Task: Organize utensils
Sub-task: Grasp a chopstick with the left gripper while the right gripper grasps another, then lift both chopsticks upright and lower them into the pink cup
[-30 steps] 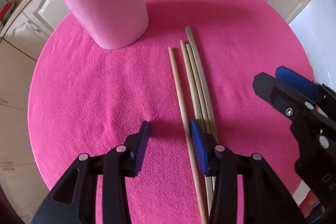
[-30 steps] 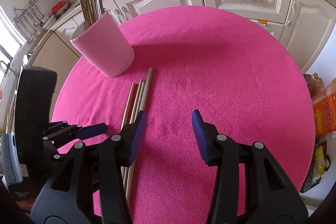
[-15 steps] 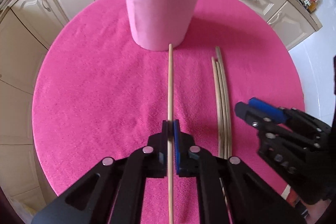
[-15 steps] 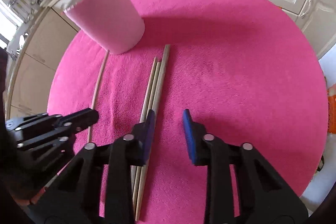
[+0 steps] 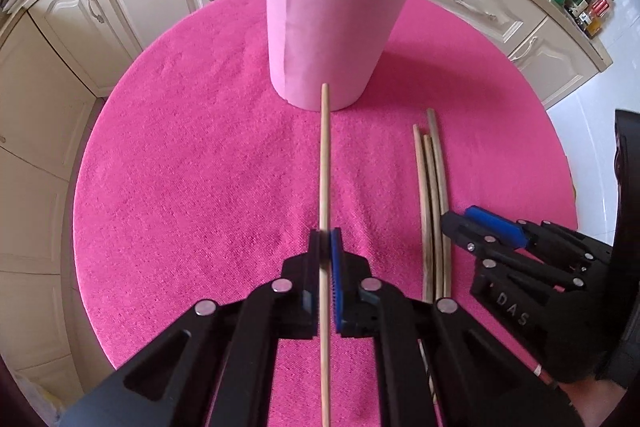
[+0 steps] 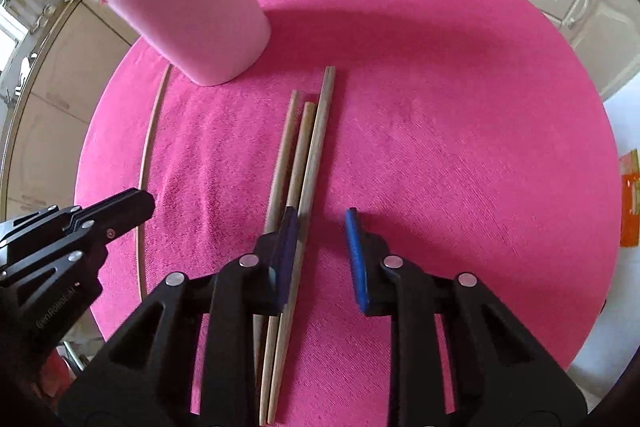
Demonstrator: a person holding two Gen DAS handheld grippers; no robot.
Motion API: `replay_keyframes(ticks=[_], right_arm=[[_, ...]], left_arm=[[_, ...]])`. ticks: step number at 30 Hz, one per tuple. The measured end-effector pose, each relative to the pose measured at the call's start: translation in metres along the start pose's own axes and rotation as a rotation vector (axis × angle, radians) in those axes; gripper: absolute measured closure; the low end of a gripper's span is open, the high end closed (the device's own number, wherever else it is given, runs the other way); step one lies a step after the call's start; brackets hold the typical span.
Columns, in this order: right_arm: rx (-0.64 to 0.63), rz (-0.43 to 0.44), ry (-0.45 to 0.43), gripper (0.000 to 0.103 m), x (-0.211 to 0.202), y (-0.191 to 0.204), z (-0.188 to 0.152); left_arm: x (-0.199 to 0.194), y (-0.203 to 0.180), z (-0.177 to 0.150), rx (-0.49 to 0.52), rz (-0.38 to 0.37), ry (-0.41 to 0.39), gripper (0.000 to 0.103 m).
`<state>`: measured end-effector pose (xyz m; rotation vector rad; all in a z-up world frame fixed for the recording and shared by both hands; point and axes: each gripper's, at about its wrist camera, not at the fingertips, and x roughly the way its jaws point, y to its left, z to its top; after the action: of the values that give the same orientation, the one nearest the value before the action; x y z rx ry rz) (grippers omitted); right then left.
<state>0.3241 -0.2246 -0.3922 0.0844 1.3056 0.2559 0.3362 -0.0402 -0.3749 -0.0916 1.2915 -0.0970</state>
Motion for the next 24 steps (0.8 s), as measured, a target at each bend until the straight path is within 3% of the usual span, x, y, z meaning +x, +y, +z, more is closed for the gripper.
replay_keyframes(ticks=[4,13,18,24], right_arm=[[-0.004,-0.02,0.02,0.078,0.003,0.001,0.004],[-0.097,-0.152,0.063,0.079,0.017,0.028,0.023],[-0.024,-0.066,0.053,0.097,0.011,0.007,0.021],[0.092,0.07,-0.018,0.097,-0.01,-0.031,0.016]], left_arm=[[-0.001,0.0,0.001,0.0,0.001,-0.001,0.098],[-0.002,-0.013,0.004,0.008,0.001,-0.009,0.098],[-0.016,-0.015,0.003,0.018,-0.009,-0.044,0.098],[-0.039,-0.017,0.002,0.02,-0.031,-0.122,0.098]])
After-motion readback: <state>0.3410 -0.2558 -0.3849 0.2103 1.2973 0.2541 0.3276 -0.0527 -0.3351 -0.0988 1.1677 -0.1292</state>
